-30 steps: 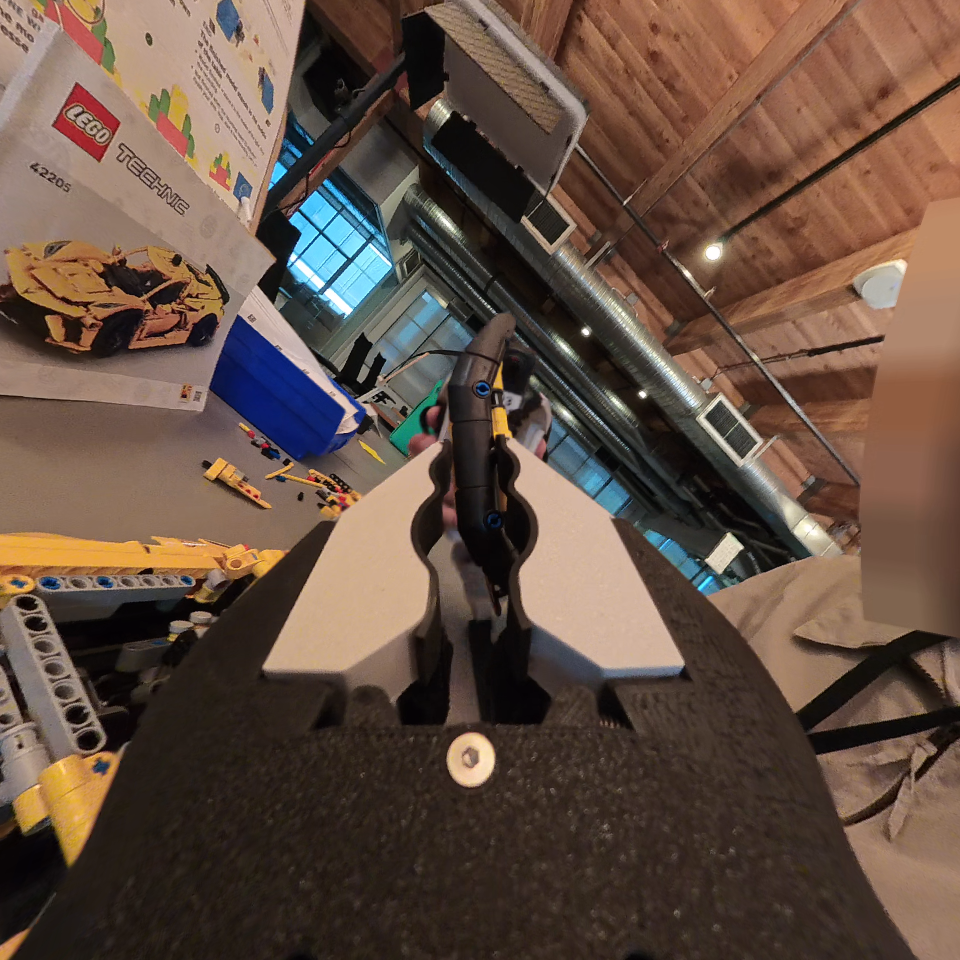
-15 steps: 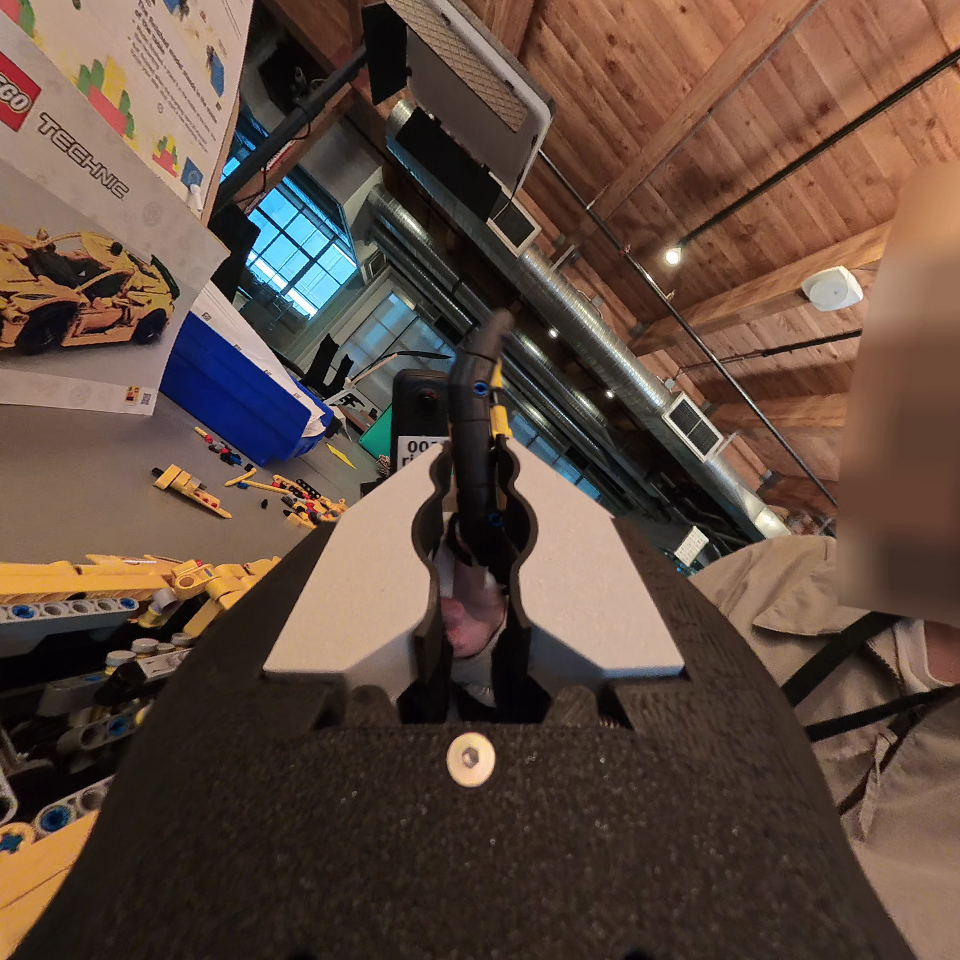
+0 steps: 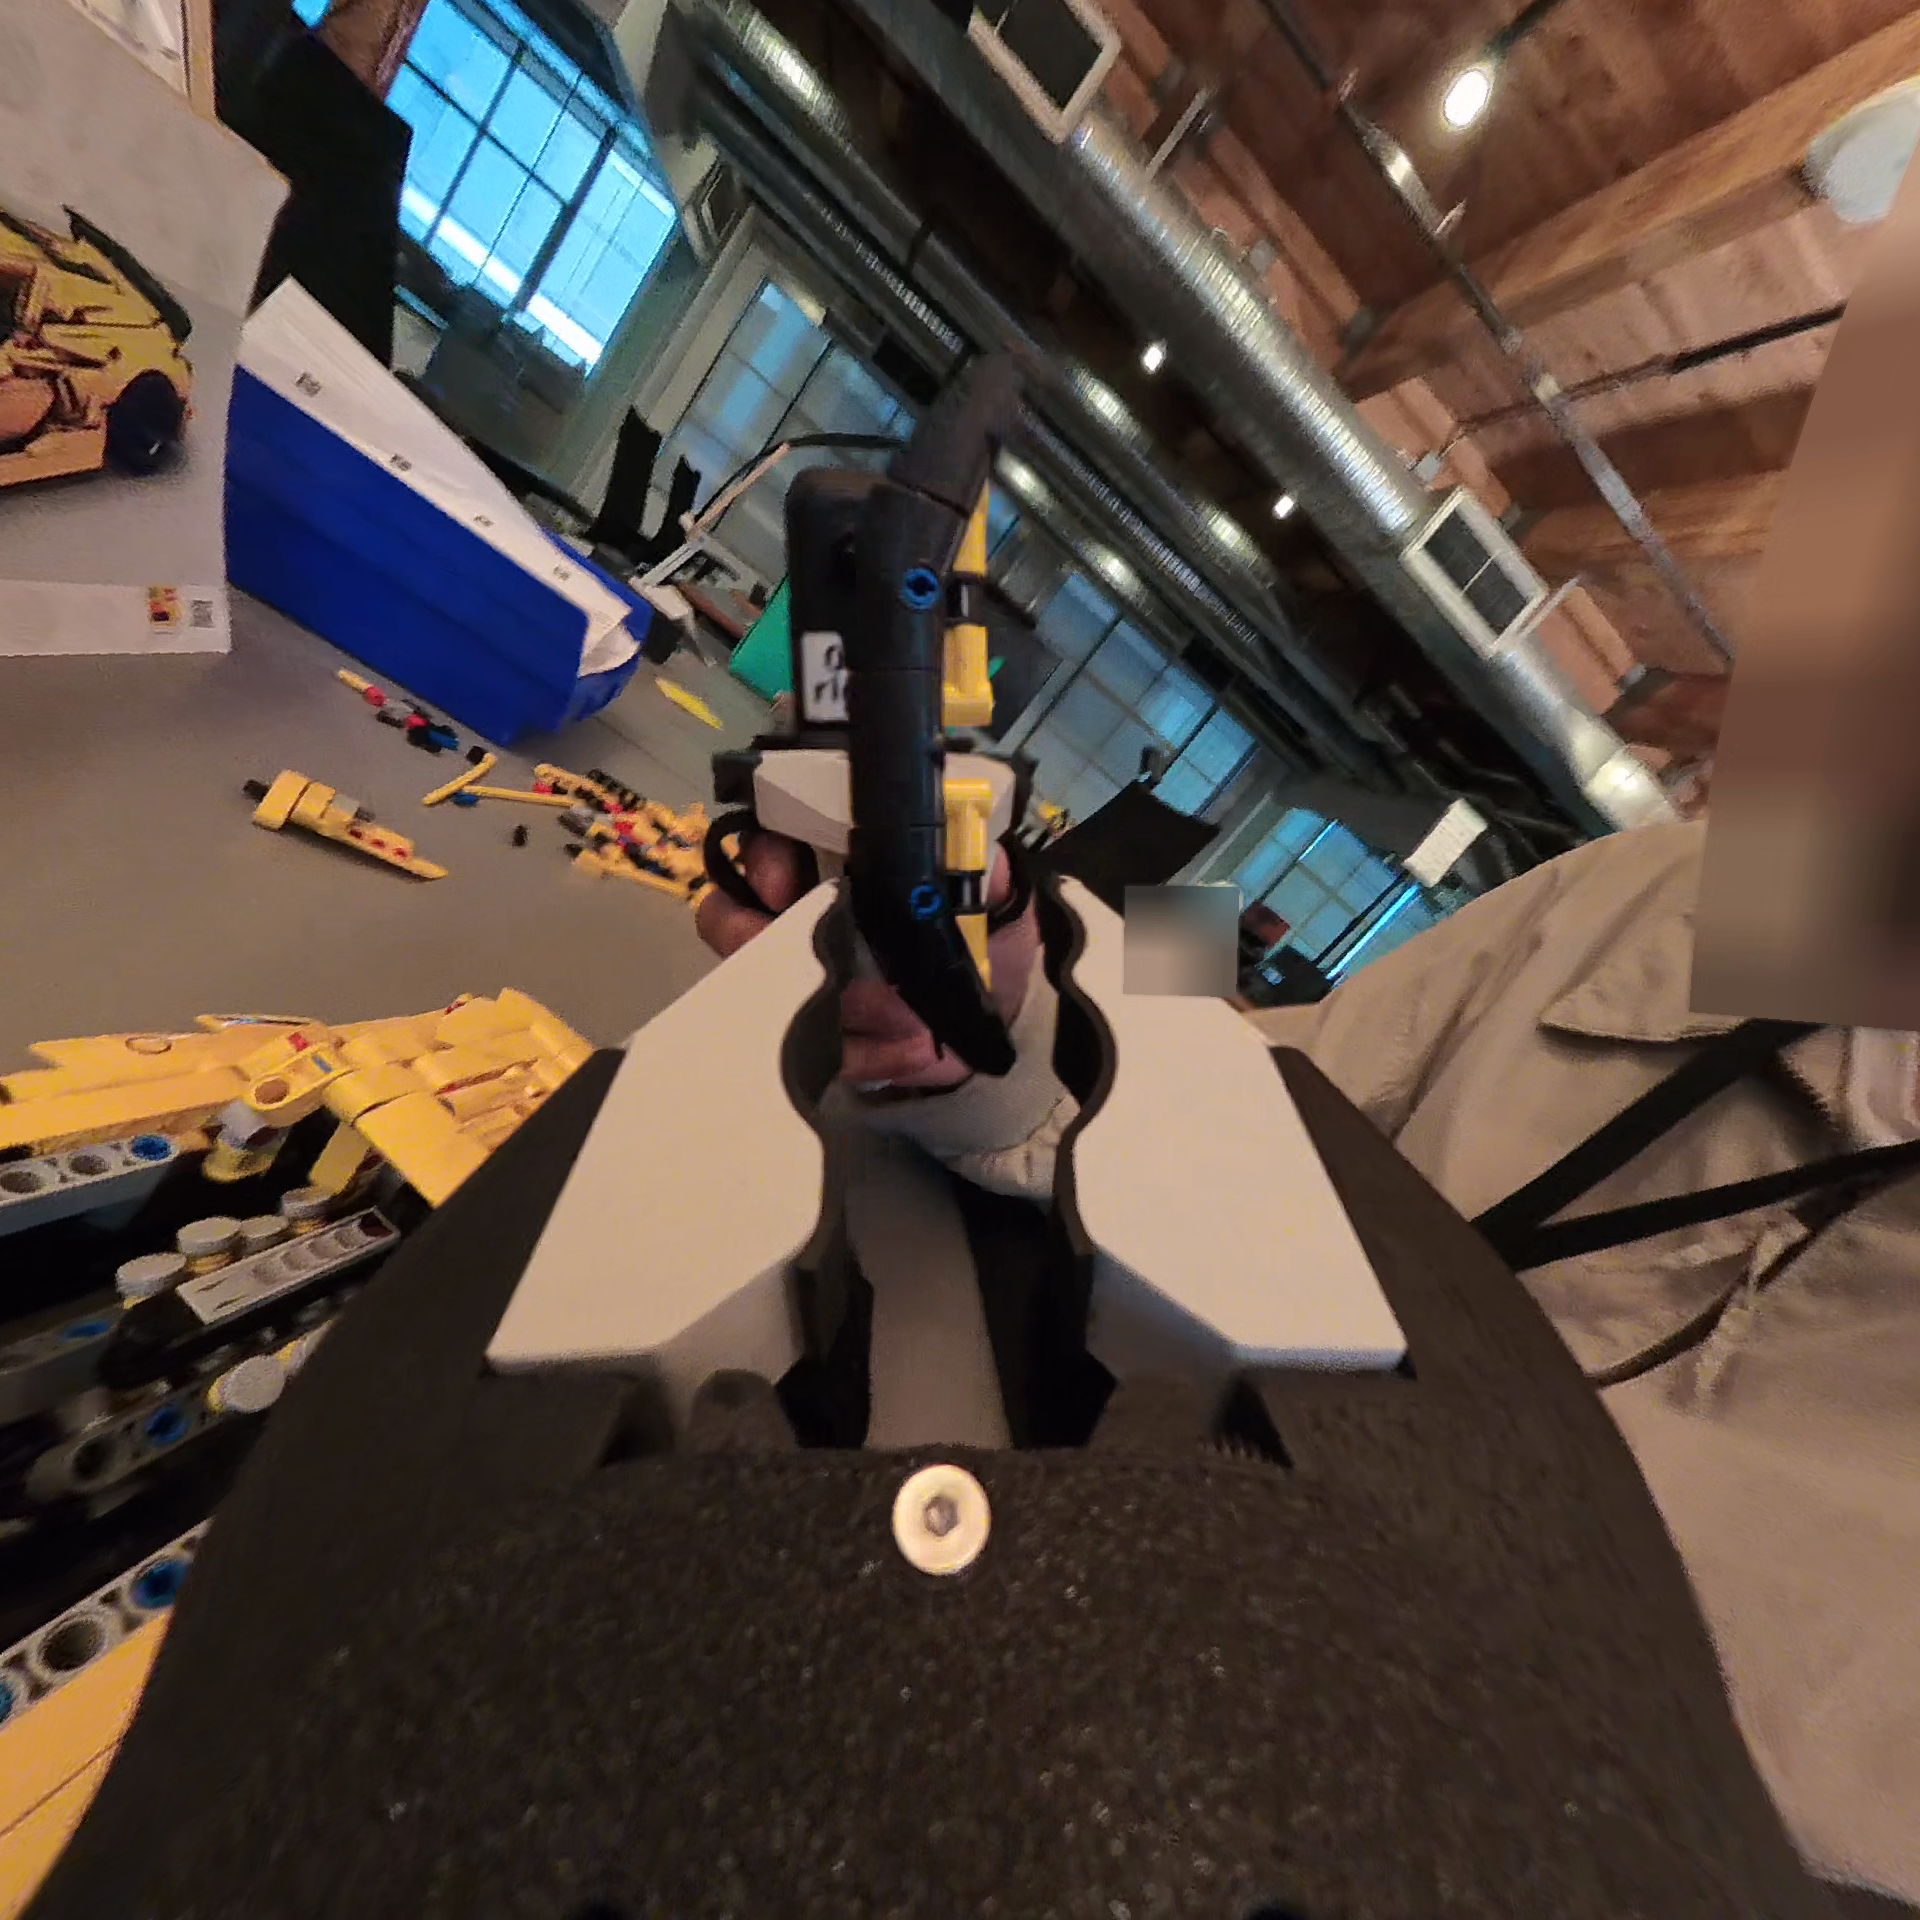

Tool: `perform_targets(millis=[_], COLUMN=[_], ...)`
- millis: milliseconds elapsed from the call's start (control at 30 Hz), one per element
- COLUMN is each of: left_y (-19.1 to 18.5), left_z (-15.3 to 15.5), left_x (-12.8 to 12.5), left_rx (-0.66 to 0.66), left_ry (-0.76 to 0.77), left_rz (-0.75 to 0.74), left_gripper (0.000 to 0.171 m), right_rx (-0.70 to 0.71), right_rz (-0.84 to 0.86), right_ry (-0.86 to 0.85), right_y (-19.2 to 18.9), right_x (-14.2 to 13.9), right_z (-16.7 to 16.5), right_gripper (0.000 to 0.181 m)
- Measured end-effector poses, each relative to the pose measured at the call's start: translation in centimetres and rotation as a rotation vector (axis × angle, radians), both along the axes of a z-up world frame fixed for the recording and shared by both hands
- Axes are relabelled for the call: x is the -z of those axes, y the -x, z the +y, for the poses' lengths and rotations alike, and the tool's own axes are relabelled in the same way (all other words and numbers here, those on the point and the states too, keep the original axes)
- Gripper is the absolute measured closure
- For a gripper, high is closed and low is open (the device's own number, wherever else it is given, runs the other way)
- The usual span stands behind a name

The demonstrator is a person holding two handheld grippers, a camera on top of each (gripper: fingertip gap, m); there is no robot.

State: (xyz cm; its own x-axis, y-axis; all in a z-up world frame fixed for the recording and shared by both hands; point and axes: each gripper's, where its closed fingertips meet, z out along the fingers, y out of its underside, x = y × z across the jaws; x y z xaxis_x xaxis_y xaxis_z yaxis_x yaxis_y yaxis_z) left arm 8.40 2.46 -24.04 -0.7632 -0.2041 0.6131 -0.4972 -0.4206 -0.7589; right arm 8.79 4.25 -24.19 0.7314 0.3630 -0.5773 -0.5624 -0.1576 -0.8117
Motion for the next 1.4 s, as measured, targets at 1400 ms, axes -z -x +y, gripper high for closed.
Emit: perform_targets(millis=[1400], left_y=[-0.5], left_z=[5.1], left_x=[-1.9], left_rx=[-0.164], left_ry=[0.089], left_rz=[-0.028], left_gripper=[0.156], right_rx=[0.293], right_rz=[-0.485], right_ry=[0.906], right_y=[-12.2], right_x=[11.4], right_z=[-14.8], right_gripper=[0.176])
